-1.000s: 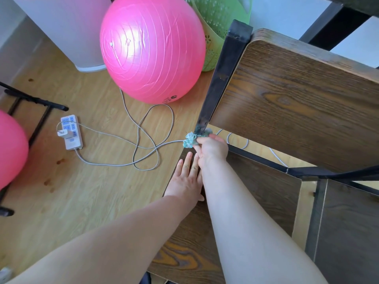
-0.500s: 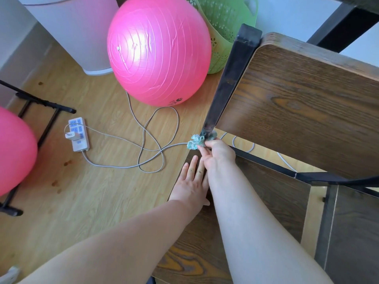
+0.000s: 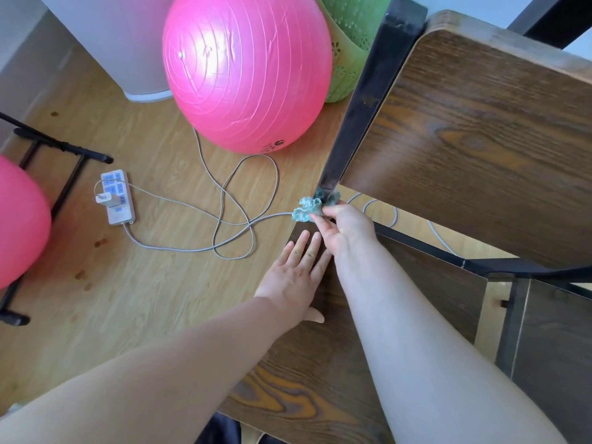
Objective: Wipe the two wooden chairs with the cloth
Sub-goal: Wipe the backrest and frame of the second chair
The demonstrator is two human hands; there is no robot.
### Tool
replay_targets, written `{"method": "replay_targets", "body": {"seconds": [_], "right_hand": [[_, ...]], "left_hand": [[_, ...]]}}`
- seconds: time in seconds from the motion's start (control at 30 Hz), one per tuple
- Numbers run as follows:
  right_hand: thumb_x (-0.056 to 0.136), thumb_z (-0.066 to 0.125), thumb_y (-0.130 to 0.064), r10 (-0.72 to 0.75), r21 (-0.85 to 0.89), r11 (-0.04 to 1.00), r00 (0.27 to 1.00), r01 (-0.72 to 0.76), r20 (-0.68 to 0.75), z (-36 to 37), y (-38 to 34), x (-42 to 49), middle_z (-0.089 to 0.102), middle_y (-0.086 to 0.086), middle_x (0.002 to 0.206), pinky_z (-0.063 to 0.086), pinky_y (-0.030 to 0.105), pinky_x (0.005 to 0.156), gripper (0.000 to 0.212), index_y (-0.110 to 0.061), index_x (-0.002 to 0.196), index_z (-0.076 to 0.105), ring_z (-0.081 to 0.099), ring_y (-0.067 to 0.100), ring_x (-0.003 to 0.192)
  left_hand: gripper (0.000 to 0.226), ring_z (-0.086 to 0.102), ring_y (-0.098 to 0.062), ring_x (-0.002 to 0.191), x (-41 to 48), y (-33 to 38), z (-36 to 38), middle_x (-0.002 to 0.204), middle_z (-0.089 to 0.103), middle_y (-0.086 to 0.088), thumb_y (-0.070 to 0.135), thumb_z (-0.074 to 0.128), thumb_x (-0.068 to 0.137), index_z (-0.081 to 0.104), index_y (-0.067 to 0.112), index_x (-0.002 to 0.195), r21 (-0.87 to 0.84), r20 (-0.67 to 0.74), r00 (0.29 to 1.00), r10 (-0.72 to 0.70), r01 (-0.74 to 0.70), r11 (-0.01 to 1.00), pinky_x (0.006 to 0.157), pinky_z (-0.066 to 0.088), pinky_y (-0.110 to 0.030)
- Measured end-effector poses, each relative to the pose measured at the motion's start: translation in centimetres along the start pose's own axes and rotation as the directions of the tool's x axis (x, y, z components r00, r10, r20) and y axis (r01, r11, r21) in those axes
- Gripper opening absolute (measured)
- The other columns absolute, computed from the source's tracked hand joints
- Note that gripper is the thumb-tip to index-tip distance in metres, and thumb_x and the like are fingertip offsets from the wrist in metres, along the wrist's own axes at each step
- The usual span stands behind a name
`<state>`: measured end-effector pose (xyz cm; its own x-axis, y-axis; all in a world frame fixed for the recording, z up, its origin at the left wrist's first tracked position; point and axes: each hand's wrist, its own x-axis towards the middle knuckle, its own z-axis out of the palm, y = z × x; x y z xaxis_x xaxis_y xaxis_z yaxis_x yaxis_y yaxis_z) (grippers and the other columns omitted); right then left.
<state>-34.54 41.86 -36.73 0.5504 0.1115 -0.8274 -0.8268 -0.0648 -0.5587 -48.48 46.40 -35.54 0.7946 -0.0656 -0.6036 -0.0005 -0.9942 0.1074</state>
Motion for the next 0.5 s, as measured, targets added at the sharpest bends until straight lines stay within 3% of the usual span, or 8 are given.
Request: {"method": "replay_targets", "body": {"seconds": [0.1, 0.17, 0.27, 0.37, 0.5], "right_hand": [[0.096, 0.059, 0.000, -0.011, 0.132, 0.991, 0.996, 0.000, 0.087, 0.0, 0.7, 0.1, 0.064, 0.011, 0.111, 0.051, 0.010, 0.068, 0.015, -0.007, 0.109, 0.059, 0.065, 0.020, 0.105], [0.094, 0.055, 0.009, -0.043, 0.152, 0.988, 0.998, 0.036, 0.040, -0.2, 0.7, -0.3, 0.064, 0.013, 0.108, 0.053, 0.012, 0.057, 0.019, -0.007, 0.103, 0.061, 0.066, 0.019, 0.101], [0.094, 0.053, 0.011, -0.044, 0.247, 0.969, 0.998, 0.030, 0.051, -0.1, 1.0, -0.9, 0.065, 0.011, 0.103, 0.057, 0.018, 0.060, 0.022, -0.006, 0.103, 0.063, 0.066, 0.020, 0.102], [0.094, 0.052, 0.010, -0.044, 0.281, 0.959, 0.998, 0.028, 0.051, 0.1, 0.8, -1.4, 0.065, 0.014, 0.104, 0.058, 0.022, 0.064, 0.034, -0.002, 0.125, 0.059, 0.066, 0.024, 0.103], [0.095, 0.048, 0.010, -0.060, 0.193, 0.980, 0.995, 0.045, 0.074, 0.4, 0.6, -2.1, 0.057, 0.008, 0.086, 0.056, 0.027, 0.071, 0.040, 0.008, 0.135, 0.045, 0.062, 0.020, 0.075]], "left_hand": [[0.116, -0.027, -0.031, 0.148, -0.3, -1.0, 0.4, 0.159, -0.030, -0.015, 0.069, 0.052, 0.087, -0.027, 0.013, 0.151, -0.010, -0.019, 0.999, 0.050, -0.050, 0.999, 0.124, -0.005, -0.044], [0.111, -0.028, -0.031, 0.148, -0.7, -1.8, 0.6, 0.159, -0.031, -0.018, 0.067, 0.051, 0.090, -0.023, 0.013, 0.153, -0.010, -0.029, 0.999, 0.026, -0.026, 1.000, 0.125, -0.005, -0.044], [0.108, -0.027, -0.030, 0.148, -1.4, -2.4, 1.7, 0.160, -0.028, -0.018, 0.067, 0.049, 0.090, -0.018, 0.013, 0.155, -0.015, -0.066, 0.998, 0.005, -0.006, 1.000, 0.125, -0.005, -0.044], [0.107, -0.031, -0.027, 0.146, -1.5, -2.4, 2.1, 0.161, -0.028, -0.015, 0.067, 0.048, 0.090, -0.018, 0.013, 0.155, -0.029, -0.050, 0.999, 0.010, -0.012, 1.000, 0.124, -0.006, -0.044], [0.107, -0.036, -0.022, 0.140, -1.3, -2.5, 2.6, 0.161, -0.029, -0.013, 0.069, 0.046, 0.090, -0.019, 0.015, 0.155, -0.031, -0.059, 0.998, -0.009, 0.007, 0.999, 0.124, -0.007, -0.045]]}}
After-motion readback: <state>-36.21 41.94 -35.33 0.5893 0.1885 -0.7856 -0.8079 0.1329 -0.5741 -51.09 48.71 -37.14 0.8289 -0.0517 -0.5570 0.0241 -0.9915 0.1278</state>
